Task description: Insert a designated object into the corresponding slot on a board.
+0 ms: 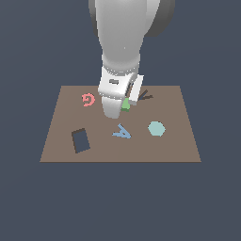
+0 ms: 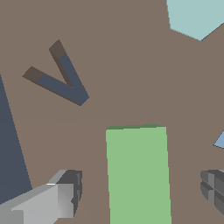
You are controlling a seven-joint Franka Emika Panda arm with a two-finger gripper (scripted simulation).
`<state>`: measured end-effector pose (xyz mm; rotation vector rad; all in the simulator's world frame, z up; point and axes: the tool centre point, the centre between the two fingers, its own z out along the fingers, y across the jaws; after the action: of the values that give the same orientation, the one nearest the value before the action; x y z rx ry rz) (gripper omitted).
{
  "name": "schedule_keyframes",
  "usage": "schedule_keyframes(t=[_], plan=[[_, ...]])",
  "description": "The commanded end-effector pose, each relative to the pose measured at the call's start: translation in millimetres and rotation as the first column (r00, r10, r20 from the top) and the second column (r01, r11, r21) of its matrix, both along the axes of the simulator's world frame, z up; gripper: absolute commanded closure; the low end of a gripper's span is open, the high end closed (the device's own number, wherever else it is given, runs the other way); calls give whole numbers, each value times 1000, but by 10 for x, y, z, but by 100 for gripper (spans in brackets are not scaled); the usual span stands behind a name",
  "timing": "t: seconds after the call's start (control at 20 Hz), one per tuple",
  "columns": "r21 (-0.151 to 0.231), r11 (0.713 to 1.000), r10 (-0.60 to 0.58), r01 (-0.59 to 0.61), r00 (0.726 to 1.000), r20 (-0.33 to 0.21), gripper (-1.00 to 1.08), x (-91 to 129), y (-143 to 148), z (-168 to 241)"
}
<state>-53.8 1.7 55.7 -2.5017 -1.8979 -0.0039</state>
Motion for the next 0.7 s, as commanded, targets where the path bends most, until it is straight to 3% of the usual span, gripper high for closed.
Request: schedule_keyframes(t=[0.0,0.65], plan=[[-1,1000,30,-30,1000,0,-92,-7,-13,-30],[-2,999,51,-51,999,-1,-92,-13,-28,-173]])
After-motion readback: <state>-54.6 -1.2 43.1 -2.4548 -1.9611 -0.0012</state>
